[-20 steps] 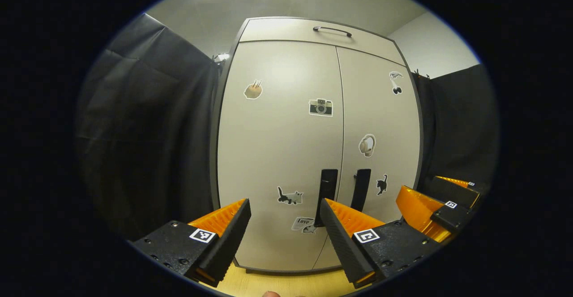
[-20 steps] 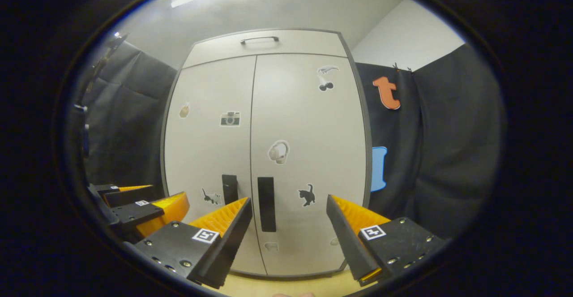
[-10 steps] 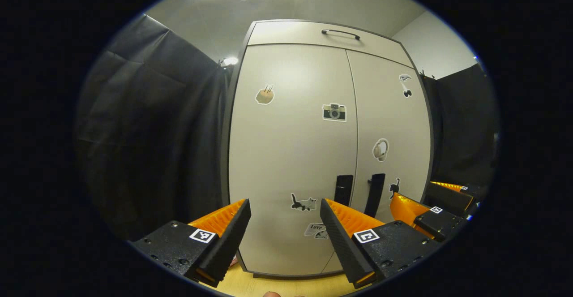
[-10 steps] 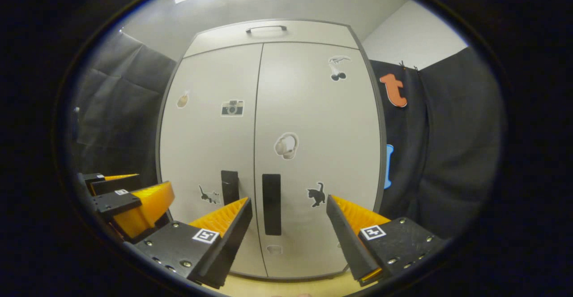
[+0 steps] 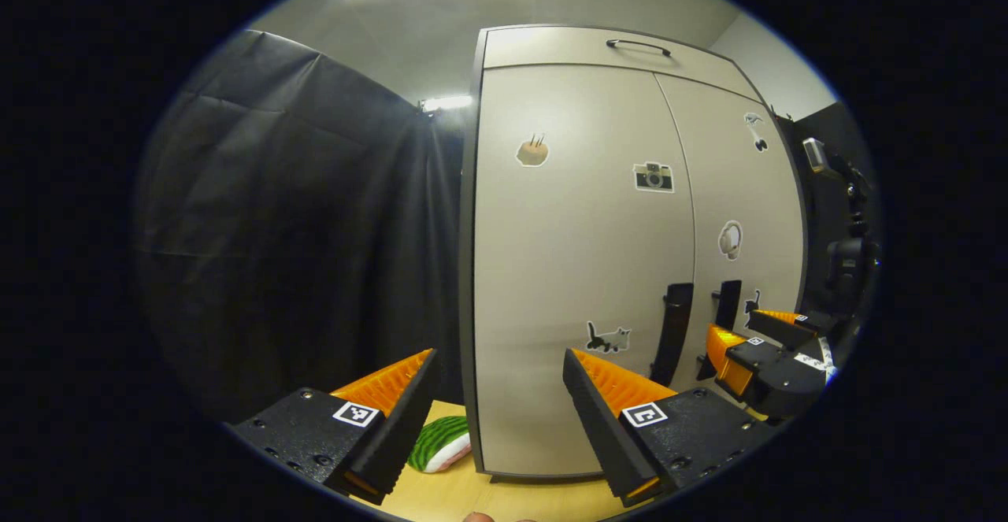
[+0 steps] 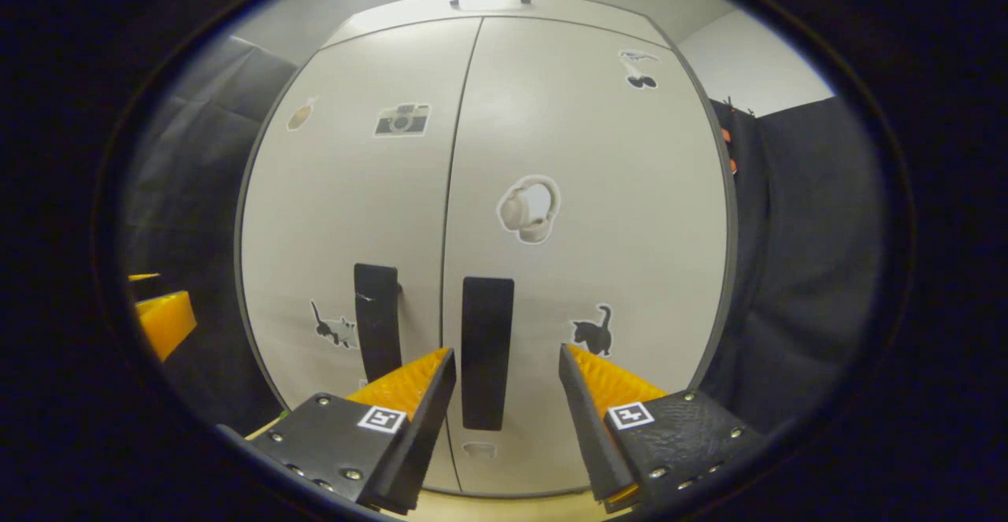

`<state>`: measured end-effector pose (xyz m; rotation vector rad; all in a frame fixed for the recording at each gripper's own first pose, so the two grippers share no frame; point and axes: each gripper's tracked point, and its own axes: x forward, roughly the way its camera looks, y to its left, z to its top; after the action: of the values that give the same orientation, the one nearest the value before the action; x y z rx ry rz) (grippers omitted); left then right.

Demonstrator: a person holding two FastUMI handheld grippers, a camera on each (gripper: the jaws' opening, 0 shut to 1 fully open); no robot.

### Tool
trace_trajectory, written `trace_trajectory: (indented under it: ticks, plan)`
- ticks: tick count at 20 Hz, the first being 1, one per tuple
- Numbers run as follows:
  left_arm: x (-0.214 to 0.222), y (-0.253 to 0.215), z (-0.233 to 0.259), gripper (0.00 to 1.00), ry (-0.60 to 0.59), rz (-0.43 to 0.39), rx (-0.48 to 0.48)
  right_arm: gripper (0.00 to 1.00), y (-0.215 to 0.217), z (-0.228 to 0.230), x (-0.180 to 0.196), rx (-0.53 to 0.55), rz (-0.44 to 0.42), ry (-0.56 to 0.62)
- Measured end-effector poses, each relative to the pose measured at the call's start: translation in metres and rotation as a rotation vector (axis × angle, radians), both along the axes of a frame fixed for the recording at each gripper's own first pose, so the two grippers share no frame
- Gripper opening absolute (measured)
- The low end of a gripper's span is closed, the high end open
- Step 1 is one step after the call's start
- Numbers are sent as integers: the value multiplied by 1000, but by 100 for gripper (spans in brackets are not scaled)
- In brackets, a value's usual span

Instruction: Open the right door of the double-door shoe cabinet with the right hand, and open the left door with the left hand.

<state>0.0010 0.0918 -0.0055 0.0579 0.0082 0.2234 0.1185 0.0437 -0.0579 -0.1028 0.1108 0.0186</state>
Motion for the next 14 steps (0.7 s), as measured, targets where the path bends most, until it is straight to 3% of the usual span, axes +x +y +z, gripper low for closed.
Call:
trace_trajectory:
  ticks: [1,2,5,7,8,9,11,14]
  plan:
    - [-1,4,-2,96,5,12,-2,71,1,-2,3,-1,-7,-2]
    - [-2,8,-2,96,8,22,-6,58,3,-5,6,3,-6,-2]
    - [-6,16,-5,96,14,45,-12,53,4,-8,11,5,-6,22]
    - [-9,20,-5,96,14,55,-10,35,9,-10,11,20,-21,16]
    - [-11,21,-5,96,14,59,-11,38,8,-10,13,21,-32,13]
    - [-12,22,-5,96,14,60,-14,29,8,-11,14,18,-35,19]
    - [-16,21,-7,96,19,58,-23,23,8,-11,14,50,-36,35]
    - [-20,18,-8,96,23,50,-28,23,7,-10,9,36,-16,34]
